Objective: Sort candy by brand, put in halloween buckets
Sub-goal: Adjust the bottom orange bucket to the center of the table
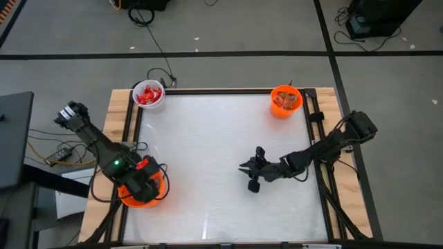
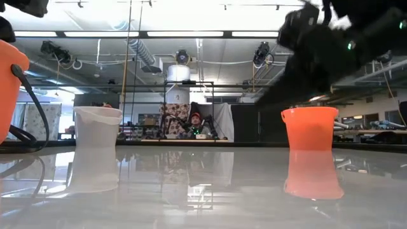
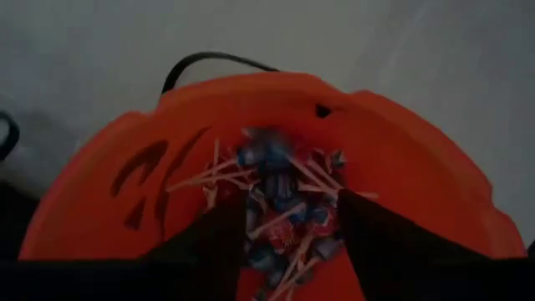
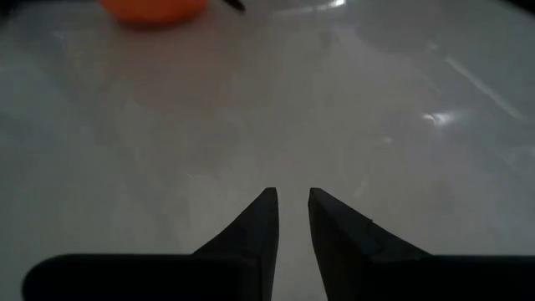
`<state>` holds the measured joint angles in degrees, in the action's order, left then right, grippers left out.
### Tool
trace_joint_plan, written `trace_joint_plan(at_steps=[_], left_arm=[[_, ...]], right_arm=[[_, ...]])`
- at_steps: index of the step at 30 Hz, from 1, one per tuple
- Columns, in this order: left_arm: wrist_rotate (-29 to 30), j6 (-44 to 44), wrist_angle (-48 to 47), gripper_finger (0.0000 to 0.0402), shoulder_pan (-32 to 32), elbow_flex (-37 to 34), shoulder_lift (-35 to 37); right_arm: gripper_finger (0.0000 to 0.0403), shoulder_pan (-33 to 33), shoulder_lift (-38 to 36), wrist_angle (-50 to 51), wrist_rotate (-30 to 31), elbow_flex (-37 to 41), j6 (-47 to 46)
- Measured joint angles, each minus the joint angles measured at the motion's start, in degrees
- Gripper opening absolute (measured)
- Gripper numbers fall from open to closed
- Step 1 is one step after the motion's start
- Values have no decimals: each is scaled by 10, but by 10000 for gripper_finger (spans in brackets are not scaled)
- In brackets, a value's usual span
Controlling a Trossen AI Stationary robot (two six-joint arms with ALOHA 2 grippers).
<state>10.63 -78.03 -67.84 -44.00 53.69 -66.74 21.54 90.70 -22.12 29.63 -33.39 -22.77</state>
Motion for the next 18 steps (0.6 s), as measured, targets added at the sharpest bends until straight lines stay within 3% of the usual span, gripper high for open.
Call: trace_joint_plan(at_steps=[3,7,11,14,18], left_arm=[[53,51,13,211,-1,3,0],[235,146,71,217,1,13,0],[354,225,137,218,29,15,0],[373,267,149,218,62,19,2],[365,289,121,218,87,34,15]], right_arm=[[83,2,-32,2,-6,-3,5],[75,2,-98,9,-3,-3,31],[48,2,-188,48,15,-3,70],[15,-3,-259,92,25,-3,87],[15,-11,-335,145,25,-3,89]])
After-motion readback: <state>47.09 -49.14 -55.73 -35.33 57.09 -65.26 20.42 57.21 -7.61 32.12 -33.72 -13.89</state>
